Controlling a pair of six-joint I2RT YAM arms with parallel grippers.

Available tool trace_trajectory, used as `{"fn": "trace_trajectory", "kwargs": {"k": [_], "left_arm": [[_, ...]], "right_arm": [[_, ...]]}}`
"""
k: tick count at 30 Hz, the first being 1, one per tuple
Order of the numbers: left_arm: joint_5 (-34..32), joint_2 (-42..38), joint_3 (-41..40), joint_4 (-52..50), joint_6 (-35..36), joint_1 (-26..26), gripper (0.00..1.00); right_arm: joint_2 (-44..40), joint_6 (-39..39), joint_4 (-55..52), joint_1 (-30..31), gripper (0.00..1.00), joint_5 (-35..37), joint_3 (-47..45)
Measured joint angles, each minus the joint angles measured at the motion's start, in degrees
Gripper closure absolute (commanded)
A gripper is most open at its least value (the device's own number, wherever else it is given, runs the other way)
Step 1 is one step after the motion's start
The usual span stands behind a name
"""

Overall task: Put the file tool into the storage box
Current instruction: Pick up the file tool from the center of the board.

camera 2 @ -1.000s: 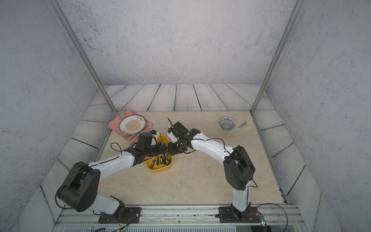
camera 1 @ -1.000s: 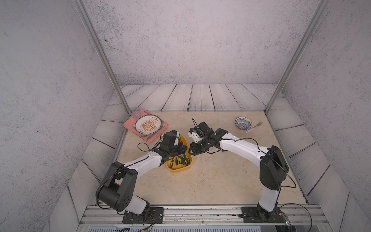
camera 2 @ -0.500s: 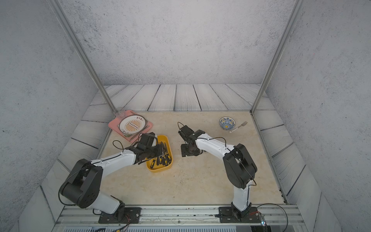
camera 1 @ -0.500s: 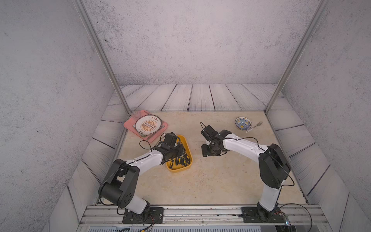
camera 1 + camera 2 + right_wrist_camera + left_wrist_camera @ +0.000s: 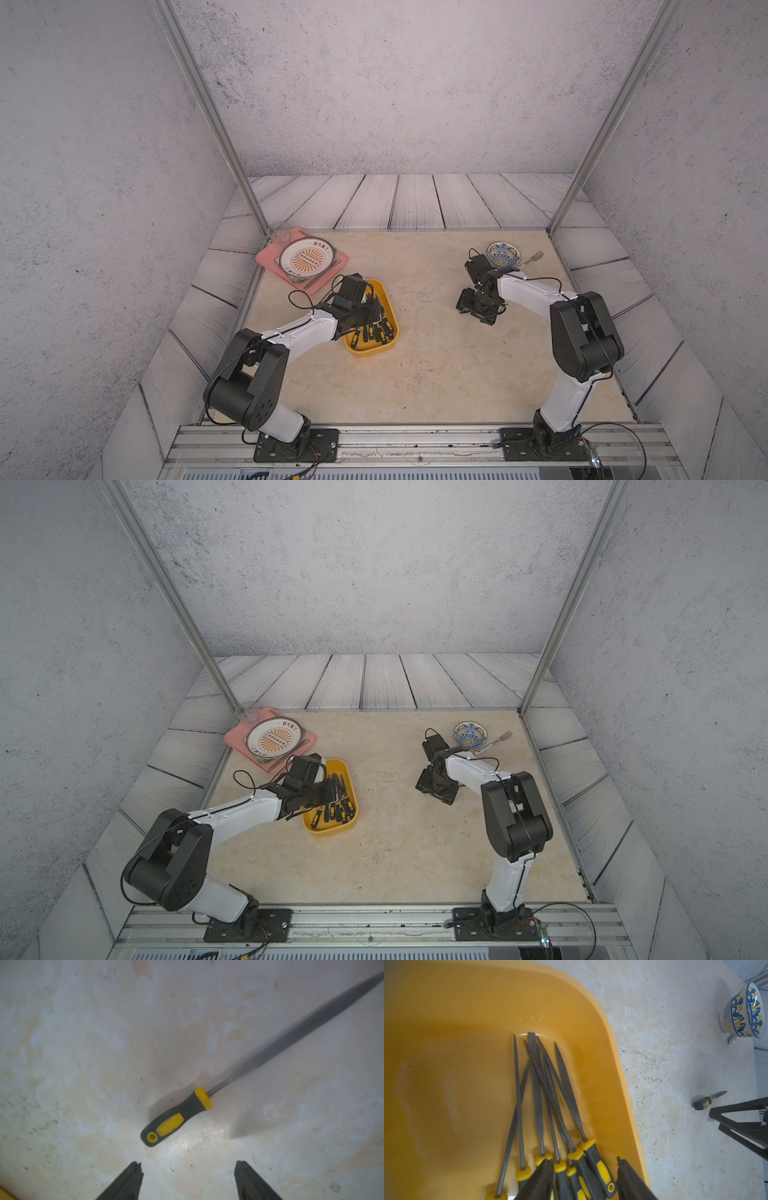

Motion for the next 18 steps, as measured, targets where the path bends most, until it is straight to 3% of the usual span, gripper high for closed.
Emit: {"fn": "trace_trajectory", "kwargs": {"k": [10, 18], "left_arm": [[-0.02, -1.29, 0.00, 0.04, 0.57, 0.00, 0.46], [-0.07, -1.38, 0.02, 0.02, 0.98, 0.00, 0.46]], "right_arm": [[8.17, 2.69, 1.03, -2.05, 0.29, -3.69, 7.54], [8.28, 0.37, 0.90, -1.92, 0.45, -0.72, 7.10]]}}
